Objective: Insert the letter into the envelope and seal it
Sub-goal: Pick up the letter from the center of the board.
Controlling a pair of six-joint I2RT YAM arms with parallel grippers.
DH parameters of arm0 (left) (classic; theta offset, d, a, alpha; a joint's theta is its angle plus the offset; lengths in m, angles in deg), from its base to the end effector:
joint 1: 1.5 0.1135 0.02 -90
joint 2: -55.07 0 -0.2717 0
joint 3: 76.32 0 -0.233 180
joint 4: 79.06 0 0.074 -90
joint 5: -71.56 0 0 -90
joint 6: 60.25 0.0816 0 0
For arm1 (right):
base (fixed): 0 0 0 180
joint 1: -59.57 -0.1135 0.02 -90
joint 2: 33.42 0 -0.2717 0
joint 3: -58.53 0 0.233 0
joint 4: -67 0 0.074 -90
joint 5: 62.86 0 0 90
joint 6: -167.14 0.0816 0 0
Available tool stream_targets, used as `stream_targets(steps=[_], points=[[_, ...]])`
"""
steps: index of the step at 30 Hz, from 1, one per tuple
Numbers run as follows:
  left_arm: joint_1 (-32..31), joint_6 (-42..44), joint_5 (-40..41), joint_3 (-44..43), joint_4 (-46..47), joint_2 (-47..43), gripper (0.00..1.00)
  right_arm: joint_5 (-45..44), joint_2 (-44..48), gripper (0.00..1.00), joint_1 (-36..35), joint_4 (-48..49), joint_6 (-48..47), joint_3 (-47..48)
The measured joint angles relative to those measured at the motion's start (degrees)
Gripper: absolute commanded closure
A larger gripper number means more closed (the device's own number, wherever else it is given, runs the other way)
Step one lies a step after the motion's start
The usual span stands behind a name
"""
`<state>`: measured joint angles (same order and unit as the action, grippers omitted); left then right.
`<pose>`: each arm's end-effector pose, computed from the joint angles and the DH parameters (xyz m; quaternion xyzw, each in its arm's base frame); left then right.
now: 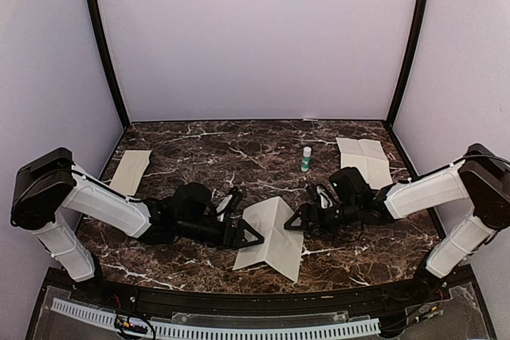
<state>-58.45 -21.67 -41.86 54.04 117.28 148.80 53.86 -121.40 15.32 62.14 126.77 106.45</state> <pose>0.1565 -0.3000 0.1532 0.1452 0.8322 -0.5121 0.1553 0.1841 0.2306 0.1314 -0.0463 0.9018 0.4182 0.0987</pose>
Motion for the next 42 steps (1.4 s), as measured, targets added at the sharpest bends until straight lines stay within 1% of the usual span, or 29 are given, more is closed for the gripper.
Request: stream_targets(steps=[9, 19, 27, 32, 42], points=[[-1.2, -0.28, 0.02, -1.97, 0.37, 0.2, 0.15, -0.68, 0.0, 0.13, -0.28, 0.17, 0.42, 0.0], [-2.97, -0.26, 0.13, -6.21, -0.52, 3.1, 0.12, -1.22, 0.0, 0.13, -0.61, 0.24, 0.42, 0.0], [-3.3, -0.17, 0.79, -8.98, -3.76, 4.0, 0.12, -1.88, 0.0, 0.13, -1.01, 0.17, 0.39, 0.13], [-3.91, 0.61, 2.01, -11.56, -7.69, 4.31, 0.11, -2.36, -0.26, 0.13, -1.25, -0.13, 0.39, 0.55], [-5.42, 2.21, 4.31, -15.61, -13.94, 5.53, 0.07, -3.41, -0.55, 0.13, -2.01, -0.68, 0.37, 1.18]])
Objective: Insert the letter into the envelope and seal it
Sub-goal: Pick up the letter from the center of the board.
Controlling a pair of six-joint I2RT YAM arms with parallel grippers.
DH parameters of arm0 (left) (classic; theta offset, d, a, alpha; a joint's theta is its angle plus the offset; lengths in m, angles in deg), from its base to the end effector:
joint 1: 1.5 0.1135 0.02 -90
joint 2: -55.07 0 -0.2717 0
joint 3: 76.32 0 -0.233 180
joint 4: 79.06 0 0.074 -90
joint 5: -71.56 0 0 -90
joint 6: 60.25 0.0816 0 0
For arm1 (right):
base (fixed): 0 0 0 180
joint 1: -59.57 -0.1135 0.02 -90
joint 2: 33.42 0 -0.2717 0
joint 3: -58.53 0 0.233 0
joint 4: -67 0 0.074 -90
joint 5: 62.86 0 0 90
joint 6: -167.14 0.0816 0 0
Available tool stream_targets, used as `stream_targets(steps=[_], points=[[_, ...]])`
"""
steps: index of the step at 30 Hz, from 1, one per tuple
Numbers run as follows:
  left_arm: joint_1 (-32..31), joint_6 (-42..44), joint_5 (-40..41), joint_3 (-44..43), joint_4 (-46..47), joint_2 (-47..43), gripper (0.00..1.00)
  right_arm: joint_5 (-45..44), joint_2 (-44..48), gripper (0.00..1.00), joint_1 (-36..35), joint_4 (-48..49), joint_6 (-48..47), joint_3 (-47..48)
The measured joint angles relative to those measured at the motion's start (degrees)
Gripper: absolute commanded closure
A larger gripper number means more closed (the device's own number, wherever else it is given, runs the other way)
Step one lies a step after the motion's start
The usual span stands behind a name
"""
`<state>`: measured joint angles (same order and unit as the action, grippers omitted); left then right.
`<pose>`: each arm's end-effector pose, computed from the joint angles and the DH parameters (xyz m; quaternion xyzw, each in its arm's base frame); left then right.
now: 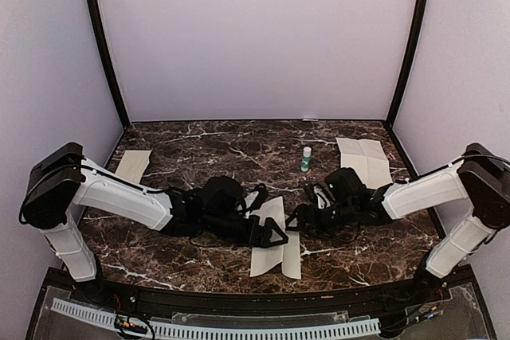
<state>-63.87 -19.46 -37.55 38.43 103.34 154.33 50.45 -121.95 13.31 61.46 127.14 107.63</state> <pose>0.1551 -0.3540 0.1721 0.1791 0.8459 -0.4793 0.1506 0.1830 0.2379 0.1319 -0.0478 0.9068 0.4038 0.1113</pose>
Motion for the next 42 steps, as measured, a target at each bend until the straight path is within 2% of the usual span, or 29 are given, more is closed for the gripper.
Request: stream_targets(steps=[9, 17, 21, 27, 35, 39, 42], points=[[-0.28, -0.11, 1.01, -1.11, -1.31, 0.61, 0.01, -0.81, -0.11, 0.13, -0.98, -0.35, 0.02, 0.39], [-1.55, 0.57, 2.97, -4.76, -5.38, 1.31, 0.01, -1.4, -0.13, 0.13, -1.31, -0.96, 0.04, 0.72], [-2.05, 0.81, 4.39, -6.6, -7.87, 2.34, 0.06, -1.55, -0.13, 0.13, -1.4, -1.03, 0.04, 0.74], [-3.1, 1.6, 7.89, -9.42, -13.49, 3.28, 0.22, -1.88, -0.13, 0.13, -1.49, -1.22, 0.04, 0.83], [-3.54, 1.79, 9.4, -10.05, -16.57, 3.26, 0.55, -1.97, -0.13, 0.13, -1.51, -1.29, 0.02, 0.85], [-3.54, 1.51, 9.88, -10.05, -17.31, 2.93, 0.67, -1.97, -0.13, 0.13, -1.51, -1.29, 0.02, 0.85], [-3.54, 1.09, 10.12, -9.97, -17.42, 2.19, 0.72, -1.97, -0.13, 0.13, -1.51, -1.33, 0.02, 0.85]])
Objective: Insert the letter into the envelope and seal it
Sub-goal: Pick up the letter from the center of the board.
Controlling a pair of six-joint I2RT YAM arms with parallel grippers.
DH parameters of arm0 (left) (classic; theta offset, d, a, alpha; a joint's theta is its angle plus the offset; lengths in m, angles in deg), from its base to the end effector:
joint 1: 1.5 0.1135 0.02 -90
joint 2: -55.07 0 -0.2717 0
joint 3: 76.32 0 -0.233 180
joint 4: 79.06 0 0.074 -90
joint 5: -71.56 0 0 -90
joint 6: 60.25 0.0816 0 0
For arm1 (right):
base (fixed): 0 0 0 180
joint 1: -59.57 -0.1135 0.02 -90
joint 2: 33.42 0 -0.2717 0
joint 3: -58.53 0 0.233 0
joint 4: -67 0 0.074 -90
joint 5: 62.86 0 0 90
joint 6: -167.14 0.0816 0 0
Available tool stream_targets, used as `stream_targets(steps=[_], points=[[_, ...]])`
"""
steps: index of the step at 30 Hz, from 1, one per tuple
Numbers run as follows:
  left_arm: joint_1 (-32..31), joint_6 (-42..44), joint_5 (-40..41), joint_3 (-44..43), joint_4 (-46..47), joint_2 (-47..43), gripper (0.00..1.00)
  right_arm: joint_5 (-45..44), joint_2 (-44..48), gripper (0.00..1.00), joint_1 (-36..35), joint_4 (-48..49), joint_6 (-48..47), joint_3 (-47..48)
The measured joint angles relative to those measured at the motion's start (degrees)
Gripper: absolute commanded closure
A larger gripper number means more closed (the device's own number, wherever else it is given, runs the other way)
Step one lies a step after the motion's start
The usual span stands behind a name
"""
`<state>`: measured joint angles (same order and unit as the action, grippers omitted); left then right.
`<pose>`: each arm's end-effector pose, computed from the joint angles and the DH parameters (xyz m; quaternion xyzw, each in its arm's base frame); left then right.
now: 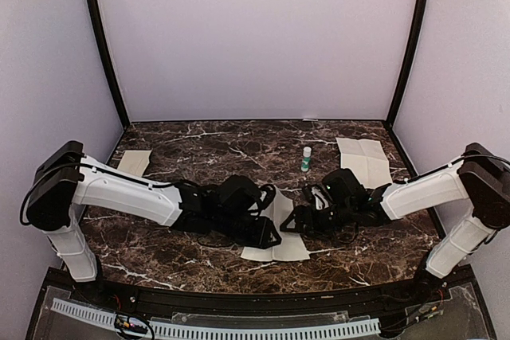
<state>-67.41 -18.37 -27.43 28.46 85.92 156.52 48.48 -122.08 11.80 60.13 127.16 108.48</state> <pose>0.1513 -0.3696 0.1749 0.1724 0.8921 -0.3840 0.1641 0.1799 0.2424 0.1323 -0.0521 0.9110 0.3926 0.1151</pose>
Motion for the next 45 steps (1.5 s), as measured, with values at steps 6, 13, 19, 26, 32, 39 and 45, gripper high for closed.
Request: stream_targets(steps=[6, 13, 19, 26, 32, 39, 45], points=[[0.0, -0.72, 0.74, 0.35, 0.0, -2.08, 0.86, -0.22, 0.0, 0.13, 0.0, -0.02, 0.0, 0.02], [0.0, -1.14, 1.95, 1.66, -0.09, -2.82, 0.93, -0.59, 0.28, 0.13, -0.2, -0.5, 0.0, 0.02], [0.0, -1.36, 2.95, 2.8, -0.31, -4.59, 1.0, -1.14, 0.94, 0.13, -0.22, -1.7, 0.02, 0.02], [0.0, -1.53, 5.11, 4.72, -0.72, -6.86, 1.0, -2.91, 3.54, 0.1, -0.22, -5.18, 0.02, 0.02], [0.09, -1.05, 9.35, 5.49, -3.48, -14.8, 1.0, -5.11, 13.29, 0.01, -0.24, -10.99, -1.16, 1.68], [2.8, 0.9, 7.5, 5.55, -1.92, -26.05, 1.0, -5.03, 25.07, 0.01, -0.24, -11.82, -4.33, 5.4], [4.09, 3.41, 2.86, 5.6, 2.84, -31.36, 1.0, -0.35, 32.0, 0.02, -0.24, -9.6, -6.56, 5.7]])
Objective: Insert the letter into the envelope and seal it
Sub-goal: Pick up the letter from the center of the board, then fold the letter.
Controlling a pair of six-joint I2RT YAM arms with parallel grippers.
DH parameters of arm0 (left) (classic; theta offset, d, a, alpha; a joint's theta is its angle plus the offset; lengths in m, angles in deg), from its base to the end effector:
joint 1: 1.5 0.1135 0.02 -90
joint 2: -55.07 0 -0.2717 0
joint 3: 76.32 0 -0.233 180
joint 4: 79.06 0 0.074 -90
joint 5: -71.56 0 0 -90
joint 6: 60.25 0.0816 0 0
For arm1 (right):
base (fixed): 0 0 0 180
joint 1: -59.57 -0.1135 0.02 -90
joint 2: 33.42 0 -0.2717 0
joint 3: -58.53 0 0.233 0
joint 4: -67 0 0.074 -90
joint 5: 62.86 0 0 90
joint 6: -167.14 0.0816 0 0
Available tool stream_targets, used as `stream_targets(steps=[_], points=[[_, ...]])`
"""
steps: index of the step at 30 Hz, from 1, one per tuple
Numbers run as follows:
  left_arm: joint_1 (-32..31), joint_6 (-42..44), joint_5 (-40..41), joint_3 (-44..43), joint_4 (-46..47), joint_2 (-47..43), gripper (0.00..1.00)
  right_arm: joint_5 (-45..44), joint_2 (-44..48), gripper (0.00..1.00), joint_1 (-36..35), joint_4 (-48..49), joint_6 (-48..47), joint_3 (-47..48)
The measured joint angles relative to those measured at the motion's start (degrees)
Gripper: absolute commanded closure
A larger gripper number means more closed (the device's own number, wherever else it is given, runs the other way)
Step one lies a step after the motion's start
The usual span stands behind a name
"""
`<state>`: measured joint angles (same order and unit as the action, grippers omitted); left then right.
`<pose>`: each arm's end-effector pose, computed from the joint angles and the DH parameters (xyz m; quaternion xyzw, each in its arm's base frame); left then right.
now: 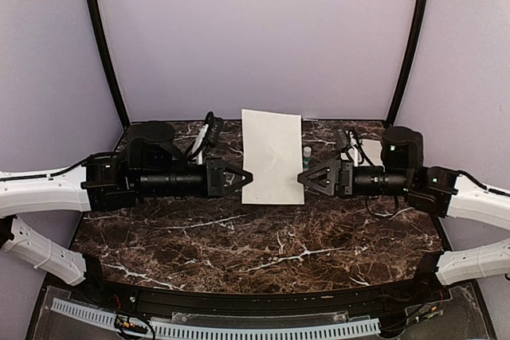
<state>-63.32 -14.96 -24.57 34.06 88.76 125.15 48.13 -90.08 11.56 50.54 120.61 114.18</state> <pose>0.1396 -0.2790 0.3331 0.1490 0.7659 -0.5251 0.3398 0.1434 0.2031 0.2913 -0.1391 0.7879 0.5190 0.3007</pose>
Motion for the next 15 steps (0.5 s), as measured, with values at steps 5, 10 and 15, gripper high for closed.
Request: stream_targets(steps=[5, 10, 15], points=[[0.0, 0.94, -3.72, 0.37, 4.87, -2.03, 1.0, 4.28, 1.51, 0.01, -0.02, 1.03, -1.11, 3.13], [0.02, 1.66, -8.09, 2.43, 10.8, -4.28, 1.0, 6.32, 1.51, 0.01, 0.0, 2.4, -0.9, 5.55], [0.0, 2.89, -12.28, 2.73, 13.68, -5.16, 1.0, 8.5, 1.7, 0.01, -0.02, 6.75, 2.43, 3.87]])
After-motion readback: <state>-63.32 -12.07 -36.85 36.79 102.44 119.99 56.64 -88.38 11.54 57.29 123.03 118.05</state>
